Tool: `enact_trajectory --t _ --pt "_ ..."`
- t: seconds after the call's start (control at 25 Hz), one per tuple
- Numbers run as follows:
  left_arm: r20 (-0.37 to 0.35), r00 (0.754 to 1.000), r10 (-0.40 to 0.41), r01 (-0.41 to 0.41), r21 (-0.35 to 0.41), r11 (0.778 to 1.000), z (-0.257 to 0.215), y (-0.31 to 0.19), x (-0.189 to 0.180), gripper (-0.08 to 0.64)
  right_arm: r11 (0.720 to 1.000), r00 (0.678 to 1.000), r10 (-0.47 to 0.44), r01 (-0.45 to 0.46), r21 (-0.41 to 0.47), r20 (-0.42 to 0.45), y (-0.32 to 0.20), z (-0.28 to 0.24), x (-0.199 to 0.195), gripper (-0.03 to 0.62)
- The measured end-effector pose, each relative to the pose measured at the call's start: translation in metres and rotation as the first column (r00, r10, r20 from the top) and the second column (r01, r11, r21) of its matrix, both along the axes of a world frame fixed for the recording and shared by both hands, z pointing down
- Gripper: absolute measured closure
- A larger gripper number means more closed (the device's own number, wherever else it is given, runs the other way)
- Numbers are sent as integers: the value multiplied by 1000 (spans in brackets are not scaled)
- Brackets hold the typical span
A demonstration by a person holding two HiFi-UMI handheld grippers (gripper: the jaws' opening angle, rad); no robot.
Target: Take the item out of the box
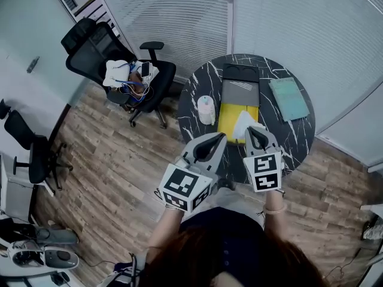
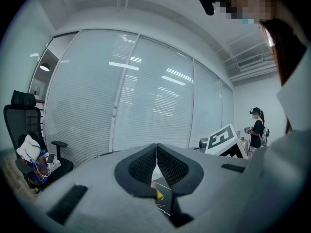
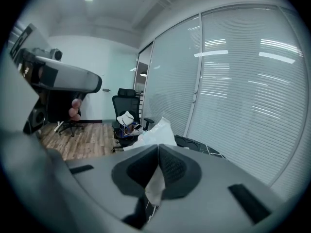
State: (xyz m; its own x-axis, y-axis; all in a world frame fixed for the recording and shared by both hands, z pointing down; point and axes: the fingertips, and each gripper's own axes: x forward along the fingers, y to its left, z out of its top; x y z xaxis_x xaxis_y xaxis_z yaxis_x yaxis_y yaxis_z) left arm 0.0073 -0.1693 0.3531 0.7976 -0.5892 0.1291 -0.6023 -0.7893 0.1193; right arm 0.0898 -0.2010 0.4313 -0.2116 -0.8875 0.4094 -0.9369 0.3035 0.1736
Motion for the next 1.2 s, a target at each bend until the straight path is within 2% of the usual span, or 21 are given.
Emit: enact_trajectory --t 1.2 --pt "-17 1000 7 -6 78 997 -22 102 -38 534 989 1000 19 -20 146 3 108 -60 -37 568"
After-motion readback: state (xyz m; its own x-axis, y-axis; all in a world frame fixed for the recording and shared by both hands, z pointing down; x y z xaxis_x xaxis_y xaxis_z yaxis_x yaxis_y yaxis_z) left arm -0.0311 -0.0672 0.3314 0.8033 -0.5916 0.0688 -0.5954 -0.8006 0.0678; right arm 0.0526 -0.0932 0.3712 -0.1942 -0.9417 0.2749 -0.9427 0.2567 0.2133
